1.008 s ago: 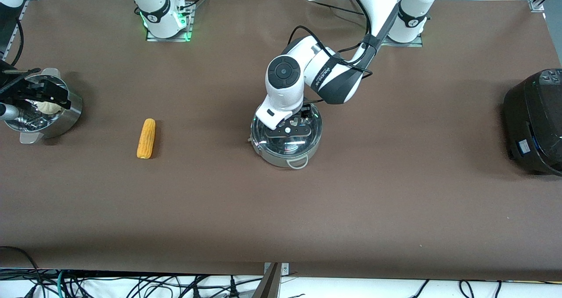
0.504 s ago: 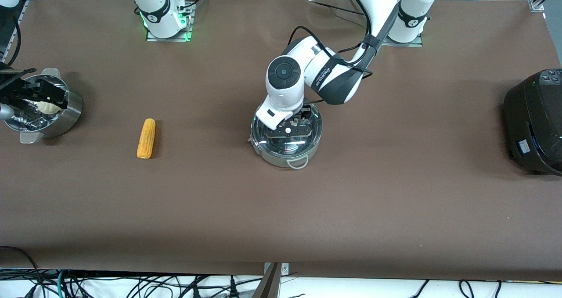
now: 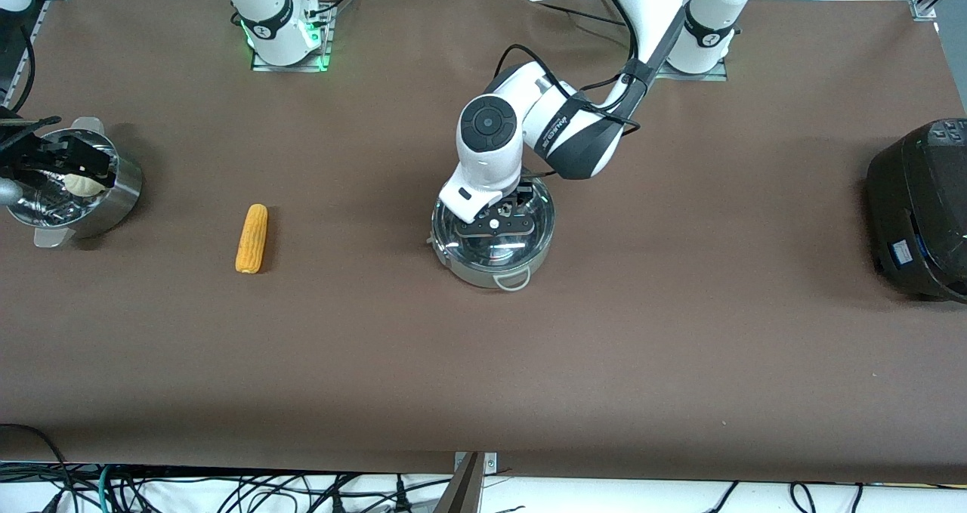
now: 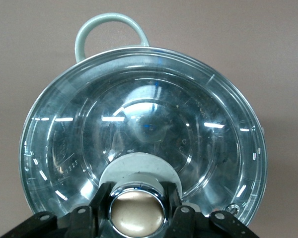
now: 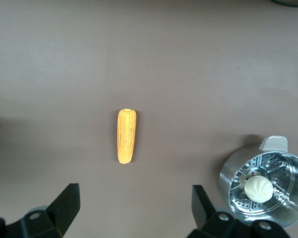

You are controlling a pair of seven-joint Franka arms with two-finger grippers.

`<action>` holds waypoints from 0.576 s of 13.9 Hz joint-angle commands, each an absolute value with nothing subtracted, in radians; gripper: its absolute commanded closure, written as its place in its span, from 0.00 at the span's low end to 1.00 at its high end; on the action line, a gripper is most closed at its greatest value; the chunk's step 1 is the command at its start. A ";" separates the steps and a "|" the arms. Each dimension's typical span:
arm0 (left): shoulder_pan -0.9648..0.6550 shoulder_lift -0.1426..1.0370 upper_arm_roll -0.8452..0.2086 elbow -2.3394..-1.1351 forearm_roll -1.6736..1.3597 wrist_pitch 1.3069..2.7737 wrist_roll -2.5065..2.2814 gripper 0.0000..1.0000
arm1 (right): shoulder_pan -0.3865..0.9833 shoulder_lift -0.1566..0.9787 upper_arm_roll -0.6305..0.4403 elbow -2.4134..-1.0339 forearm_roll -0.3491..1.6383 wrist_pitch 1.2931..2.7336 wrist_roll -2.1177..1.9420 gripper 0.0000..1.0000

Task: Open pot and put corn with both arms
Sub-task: 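Lift the lid with the left gripper while the right gripper reaches the corn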

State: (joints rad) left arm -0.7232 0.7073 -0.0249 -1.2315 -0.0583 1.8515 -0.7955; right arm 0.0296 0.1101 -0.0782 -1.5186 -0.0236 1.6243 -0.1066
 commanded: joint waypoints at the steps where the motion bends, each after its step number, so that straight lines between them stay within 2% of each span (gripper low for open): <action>1: -0.700 0.663 -0.009 -1.227 -0.080 1.821 -0.791 0.79 | 0.026 0.103 -0.077 -1.505 -0.006 1.609 -0.113 0.00; 8: -0.565 0.517 -0.002 -1.218 -0.111 1.654 -0.781 0.79 | 0.035 0.113 -0.069 -1.516 -0.006 1.608 -0.112 0.00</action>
State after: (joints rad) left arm -0.5864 0.5770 -0.0056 -1.2080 -0.0996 1.7069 -0.7937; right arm 0.0318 0.1121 -0.0713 -1.5189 -0.0220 1.6222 -0.1068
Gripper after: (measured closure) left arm 0.502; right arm 0.000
